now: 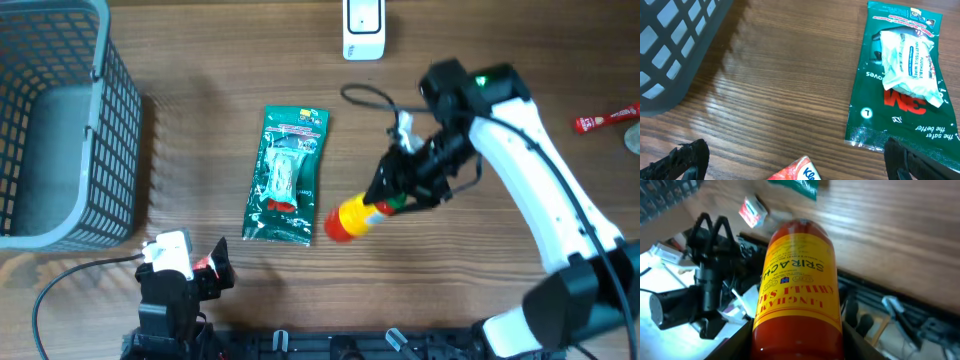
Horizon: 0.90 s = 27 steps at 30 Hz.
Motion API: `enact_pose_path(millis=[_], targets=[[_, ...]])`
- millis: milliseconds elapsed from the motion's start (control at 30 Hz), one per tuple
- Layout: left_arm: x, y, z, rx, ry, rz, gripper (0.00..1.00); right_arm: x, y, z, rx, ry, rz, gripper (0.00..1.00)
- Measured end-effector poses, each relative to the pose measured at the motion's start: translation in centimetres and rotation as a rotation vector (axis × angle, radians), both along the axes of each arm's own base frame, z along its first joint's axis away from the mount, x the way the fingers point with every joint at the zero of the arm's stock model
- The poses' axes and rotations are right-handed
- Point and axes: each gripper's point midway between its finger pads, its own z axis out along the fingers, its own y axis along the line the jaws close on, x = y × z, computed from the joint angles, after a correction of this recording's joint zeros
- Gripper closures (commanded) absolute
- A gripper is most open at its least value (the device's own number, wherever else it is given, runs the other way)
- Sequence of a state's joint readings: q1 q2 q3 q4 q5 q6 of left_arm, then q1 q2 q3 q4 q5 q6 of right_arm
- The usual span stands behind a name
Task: Scan the item barcode
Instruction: 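Tilt the sauce bottle horizontal, label toward the scanner, then raise the Sriracha bottle up to the white scanner window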
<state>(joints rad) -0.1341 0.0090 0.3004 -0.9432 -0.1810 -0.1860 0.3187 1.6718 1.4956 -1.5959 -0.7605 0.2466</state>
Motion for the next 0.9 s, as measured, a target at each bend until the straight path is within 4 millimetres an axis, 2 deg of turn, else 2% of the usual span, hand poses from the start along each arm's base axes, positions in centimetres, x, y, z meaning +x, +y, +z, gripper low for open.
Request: enact_pose_path(millis=[100, 167, 233, 300, 400, 500, 600, 733, 800, 900], targets=[[0.0, 0.0, 0.0, 0.000, 0.000, 0.000, 0.00, -2.2, -0.2, -1.2, 0.007, 0.084, -0.016, 0.66], [0.0, 0.0, 0.0, 0.000, 0.000, 0.000, 0.00, -2.9, -0.3, -1.7, 0.008, 0.123, -0.024, 0.66], [0.0, 0.0, 0.0, 0.000, 0.000, 0.000, 0.00, -2.9, -0.3, -2.0, 0.010, 0.126, -0.025, 0.67], [0.0, 0.0, 0.0, 0.000, 0.000, 0.000, 0.00, -2.0, 0.0, -2.3, 0.021, 0.071, -0.022, 0.67], [0.0, 0.0, 0.0, 0.000, 0.000, 0.000, 0.00, 1.1, 0.7, -3.0, 0.054, -0.093, -0.018, 0.67], [0.0, 0.0, 0.0, 0.000, 0.000, 0.000, 0.00, 3.9, 1.8, -2.9, 0.116, -0.231, -0.021, 0.67], [0.0, 0.0, 0.0, 0.000, 0.000, 0.000, 0.00, 8.0, 4.0, -1.0, 0.269, -0.473, 0.007, 0.69], [0.0, 0.0, 0.0, 0.000, 0.000, 0.000, 0.00, 12.4, 5.5, 1.6, 0.363, -0.761, 0.045, 0.61], [0.0, 0.0, 0.0, 0.000, 0.000, 0.000, 0.00, 14.7, 5.6, 2.5, 0.348, -0.897, 0.039, 0.60], [0.0, 0.0, 0.0, 0.000, 0.000, 0.000, 0.00, 18.4, 4.7, 3.4, 0.239, -1.074, -0.018, 0.62]])
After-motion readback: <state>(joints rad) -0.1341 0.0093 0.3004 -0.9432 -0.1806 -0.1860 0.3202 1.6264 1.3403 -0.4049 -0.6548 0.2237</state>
